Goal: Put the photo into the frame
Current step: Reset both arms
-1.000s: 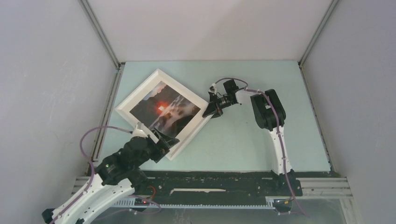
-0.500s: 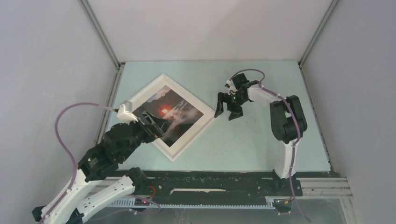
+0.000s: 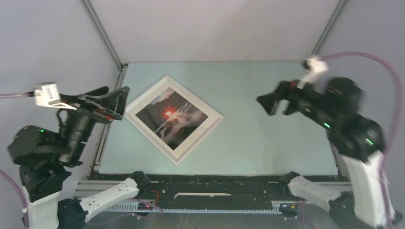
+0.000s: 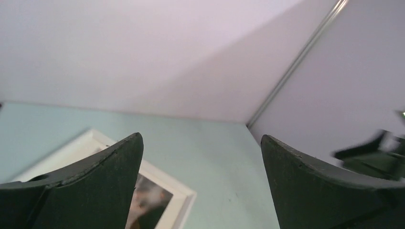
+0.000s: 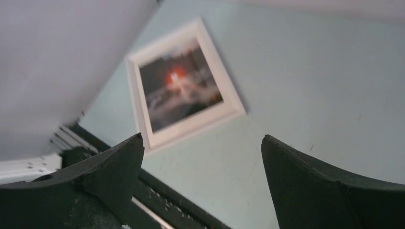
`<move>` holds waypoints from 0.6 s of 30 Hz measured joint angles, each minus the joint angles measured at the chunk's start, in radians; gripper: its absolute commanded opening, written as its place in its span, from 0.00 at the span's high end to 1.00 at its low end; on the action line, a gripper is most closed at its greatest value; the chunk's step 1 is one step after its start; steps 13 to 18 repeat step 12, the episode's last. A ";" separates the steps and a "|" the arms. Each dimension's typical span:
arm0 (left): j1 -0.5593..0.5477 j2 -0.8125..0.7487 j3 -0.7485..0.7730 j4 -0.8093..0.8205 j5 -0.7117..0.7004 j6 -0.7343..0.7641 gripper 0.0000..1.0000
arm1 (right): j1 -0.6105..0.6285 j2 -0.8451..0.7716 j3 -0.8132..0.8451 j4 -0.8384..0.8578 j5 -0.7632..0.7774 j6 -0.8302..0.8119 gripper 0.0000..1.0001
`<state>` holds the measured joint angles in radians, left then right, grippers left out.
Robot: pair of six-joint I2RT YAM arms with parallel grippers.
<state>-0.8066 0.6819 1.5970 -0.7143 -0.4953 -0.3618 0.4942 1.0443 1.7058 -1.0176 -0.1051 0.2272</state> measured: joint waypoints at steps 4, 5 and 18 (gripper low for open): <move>0.000 0.018 0.100 0.021 -0.024 0.100 0.00 | -0.001 -0.172 0.118 0.006 0.009 0.012 0.00; 0.000 0.019 0.111 0.026 -0.027 0.115 0.00 | -0.001 -0.211 0.141 0.012 0.008 0.014 0.00; 0.000 0.028 0.158 0.035 -0.049 0.184 0.00 | -0.001 -0.351 0.117 0.067 0.045 0.013 0.00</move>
